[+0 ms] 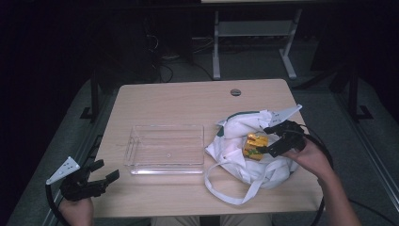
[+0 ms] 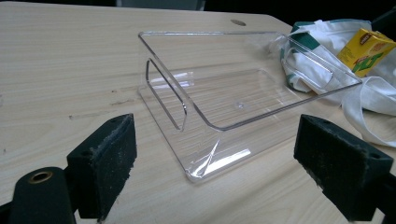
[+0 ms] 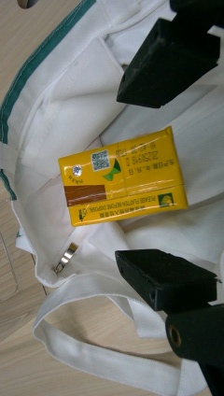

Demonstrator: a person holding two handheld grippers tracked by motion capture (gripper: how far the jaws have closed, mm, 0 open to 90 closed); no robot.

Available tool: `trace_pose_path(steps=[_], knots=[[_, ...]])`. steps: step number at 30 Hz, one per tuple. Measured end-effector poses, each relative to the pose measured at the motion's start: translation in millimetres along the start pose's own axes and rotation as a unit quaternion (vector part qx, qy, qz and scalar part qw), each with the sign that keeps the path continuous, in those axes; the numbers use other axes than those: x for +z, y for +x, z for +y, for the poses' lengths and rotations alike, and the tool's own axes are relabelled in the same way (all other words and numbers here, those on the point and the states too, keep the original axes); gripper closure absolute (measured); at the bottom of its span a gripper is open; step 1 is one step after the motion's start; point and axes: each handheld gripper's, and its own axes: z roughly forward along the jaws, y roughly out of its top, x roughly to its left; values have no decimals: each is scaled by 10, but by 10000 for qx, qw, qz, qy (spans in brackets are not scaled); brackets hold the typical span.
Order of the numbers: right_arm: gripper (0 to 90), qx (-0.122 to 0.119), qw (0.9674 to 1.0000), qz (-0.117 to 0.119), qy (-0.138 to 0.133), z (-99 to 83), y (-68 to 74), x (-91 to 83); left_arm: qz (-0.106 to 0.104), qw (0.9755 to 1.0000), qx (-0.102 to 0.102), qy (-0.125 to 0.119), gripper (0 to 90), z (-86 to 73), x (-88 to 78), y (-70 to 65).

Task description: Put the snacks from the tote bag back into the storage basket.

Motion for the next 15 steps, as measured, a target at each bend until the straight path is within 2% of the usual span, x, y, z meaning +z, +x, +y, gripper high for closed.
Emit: trace_pose_path(steps=[4, 10, 15], knots=[[205, -115, 9999, 30, 118, 52, 0, 48, -3, 10000, 57, 2, 127, 5, -5, -8], [235, -236, 9995, 2, 211, 135, -21, 75, -2, 10000, 6, 10, 127, 3, 1, 0], [279, -226, 9993, 70, 278, 152, -42, 107, 3, 10000, 10, -12, 127, 4, -12, 8]])
